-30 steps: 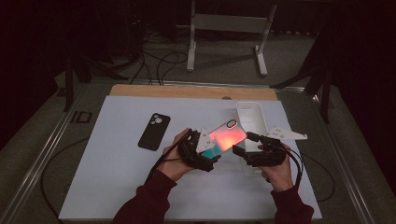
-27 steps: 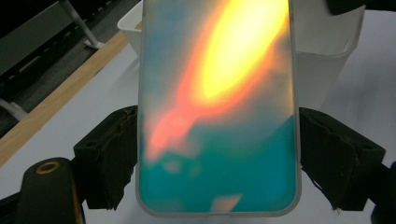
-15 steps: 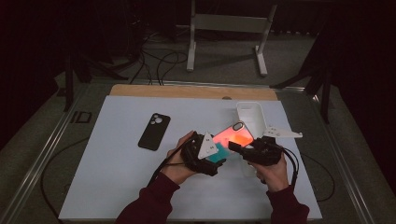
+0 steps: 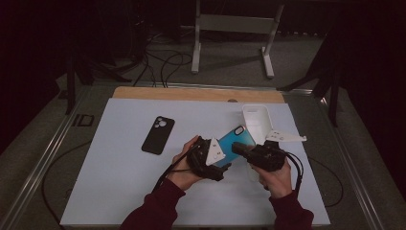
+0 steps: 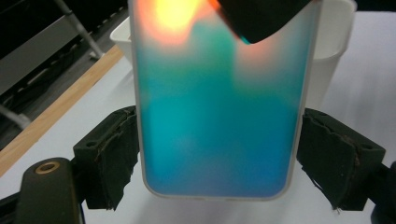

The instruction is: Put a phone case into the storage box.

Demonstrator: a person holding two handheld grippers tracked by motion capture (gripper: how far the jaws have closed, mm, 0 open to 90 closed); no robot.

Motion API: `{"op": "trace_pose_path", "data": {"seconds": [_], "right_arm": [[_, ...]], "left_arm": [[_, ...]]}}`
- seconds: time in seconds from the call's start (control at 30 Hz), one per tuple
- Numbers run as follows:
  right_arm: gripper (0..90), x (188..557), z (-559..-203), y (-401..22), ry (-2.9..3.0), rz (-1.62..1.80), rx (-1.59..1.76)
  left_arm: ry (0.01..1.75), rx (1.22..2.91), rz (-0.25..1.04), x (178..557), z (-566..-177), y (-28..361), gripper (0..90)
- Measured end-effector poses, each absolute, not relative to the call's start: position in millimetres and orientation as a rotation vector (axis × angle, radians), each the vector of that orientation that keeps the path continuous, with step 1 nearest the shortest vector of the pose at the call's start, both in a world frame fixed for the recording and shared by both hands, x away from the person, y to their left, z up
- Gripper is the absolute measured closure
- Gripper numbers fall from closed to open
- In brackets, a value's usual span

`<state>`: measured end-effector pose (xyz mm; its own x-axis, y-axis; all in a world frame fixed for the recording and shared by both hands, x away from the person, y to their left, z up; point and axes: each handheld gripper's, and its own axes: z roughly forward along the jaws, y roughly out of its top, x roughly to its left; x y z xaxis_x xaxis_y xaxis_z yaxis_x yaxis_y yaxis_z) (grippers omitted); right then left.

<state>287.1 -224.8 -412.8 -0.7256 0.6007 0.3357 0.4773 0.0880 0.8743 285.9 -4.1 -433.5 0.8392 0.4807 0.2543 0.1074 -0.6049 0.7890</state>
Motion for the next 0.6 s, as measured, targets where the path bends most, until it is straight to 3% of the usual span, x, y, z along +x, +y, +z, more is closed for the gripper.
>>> {"op": "trace_pose_path", "data": {"seconds": [0.27,0.47,0.6], "right_arm": [[82.7,284.6,-410.5,-219.1,2.232,1.681,1.082],[83.1,284.9,-407.7,-222.5,2.233,1.645,1.054],[86.7,282.9,-406.3,-224.4,2.222,1.655,1.048]], "left_arm": [[0.464,2.172,0.569,288.0,-436.6,-3.9,13.5],[0.506,2.126,0.465,296.1,-432.3,8.4,4.4],[0.512,2.124,0.431,298.3,-432.4,12.7,3.8]]}}
